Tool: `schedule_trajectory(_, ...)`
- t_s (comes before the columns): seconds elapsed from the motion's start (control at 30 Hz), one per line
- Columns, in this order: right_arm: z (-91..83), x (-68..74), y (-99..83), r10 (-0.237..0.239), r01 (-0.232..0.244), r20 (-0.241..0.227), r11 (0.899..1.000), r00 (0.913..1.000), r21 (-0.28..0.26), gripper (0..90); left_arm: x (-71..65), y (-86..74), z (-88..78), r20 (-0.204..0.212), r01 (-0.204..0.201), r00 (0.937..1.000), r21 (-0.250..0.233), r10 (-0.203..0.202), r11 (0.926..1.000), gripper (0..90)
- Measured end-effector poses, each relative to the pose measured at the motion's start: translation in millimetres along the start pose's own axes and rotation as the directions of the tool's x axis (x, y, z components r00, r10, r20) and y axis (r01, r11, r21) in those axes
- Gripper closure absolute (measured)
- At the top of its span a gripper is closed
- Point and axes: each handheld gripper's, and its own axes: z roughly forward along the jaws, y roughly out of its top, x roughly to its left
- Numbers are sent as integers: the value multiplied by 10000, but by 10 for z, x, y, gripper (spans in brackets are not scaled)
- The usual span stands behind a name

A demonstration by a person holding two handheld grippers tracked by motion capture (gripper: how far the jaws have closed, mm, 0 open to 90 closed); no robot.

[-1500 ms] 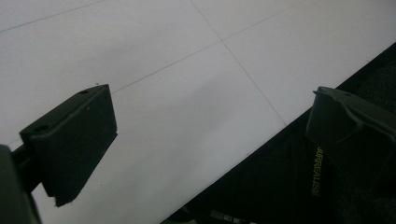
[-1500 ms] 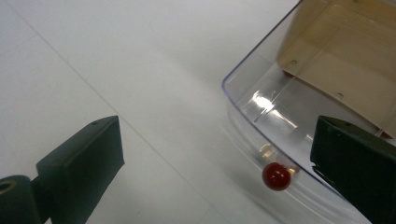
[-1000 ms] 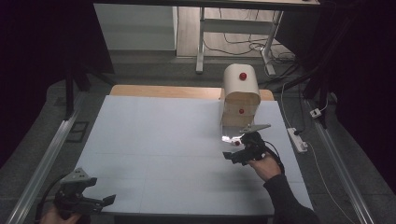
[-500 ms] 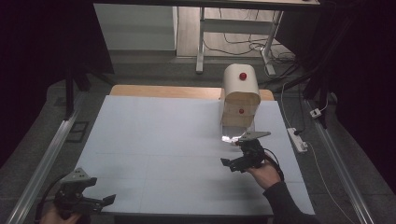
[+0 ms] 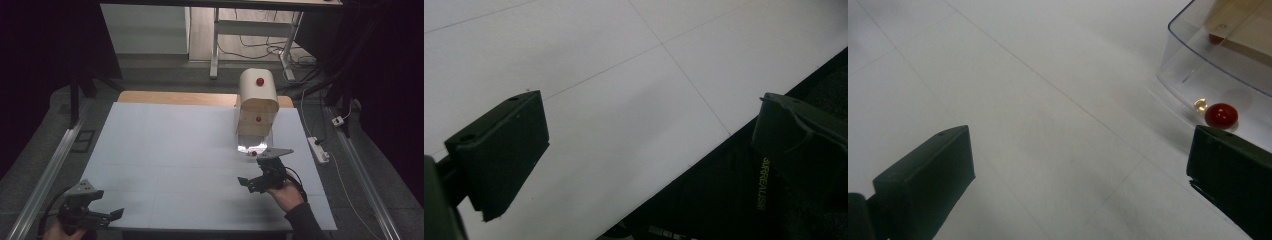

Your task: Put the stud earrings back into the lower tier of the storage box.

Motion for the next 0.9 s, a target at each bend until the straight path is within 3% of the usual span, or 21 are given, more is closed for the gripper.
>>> schedule_trajectory(0.57,-197,79,-277,37,-43,183,9993,9998,368,0,-2,2,3,-11,5,10000,22,-5,10000,13)
schedule_trajectory(0.9,-376,60,-430,591,-607,460,9976,9972,336,0,-1,4,4,-8,16,10000,37,-16,10000,13)
